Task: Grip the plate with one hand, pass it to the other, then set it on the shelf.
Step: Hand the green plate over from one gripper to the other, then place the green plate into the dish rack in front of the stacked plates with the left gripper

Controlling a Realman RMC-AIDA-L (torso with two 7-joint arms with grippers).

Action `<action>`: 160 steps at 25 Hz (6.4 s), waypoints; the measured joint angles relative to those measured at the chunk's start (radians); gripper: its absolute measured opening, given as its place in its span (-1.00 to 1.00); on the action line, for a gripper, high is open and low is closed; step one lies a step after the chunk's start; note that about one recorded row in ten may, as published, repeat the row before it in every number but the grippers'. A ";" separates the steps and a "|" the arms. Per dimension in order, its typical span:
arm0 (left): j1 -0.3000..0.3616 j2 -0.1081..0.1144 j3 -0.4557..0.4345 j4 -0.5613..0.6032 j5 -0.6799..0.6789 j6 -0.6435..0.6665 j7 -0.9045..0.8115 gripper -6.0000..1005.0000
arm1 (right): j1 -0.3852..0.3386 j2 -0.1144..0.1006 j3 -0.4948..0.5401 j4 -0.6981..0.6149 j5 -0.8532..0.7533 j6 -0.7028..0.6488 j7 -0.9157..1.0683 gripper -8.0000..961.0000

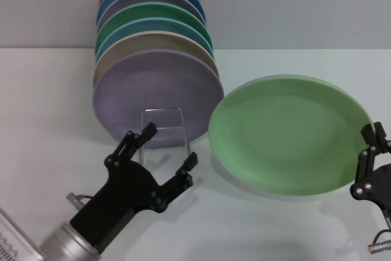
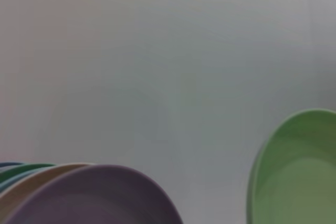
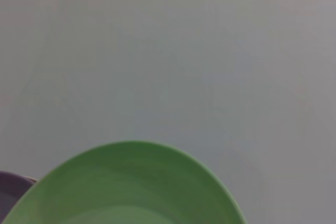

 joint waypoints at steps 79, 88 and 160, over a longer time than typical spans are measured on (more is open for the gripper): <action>-0.042 0.002 -0.035 -0.167 -0.004 -0.293 0.069 -0.44 | 0.015 0.000 -0.104 -0.059 0.068 0.016 -0.185 -0.94; -0.042 0.002 -0.034 -0.177 -0.007 -0.295 0.067 -0.49 | 0.018 0.000 -0.104 -0.068 0.067 0.028 -0.185 -0.94; 0.040 0.011 -0.164 -0.180 -0.010 -0.088 0.057 -0.91 | -0.015 0.000 -0.102 0.138 -0.074 -0.330 0.211 -0.24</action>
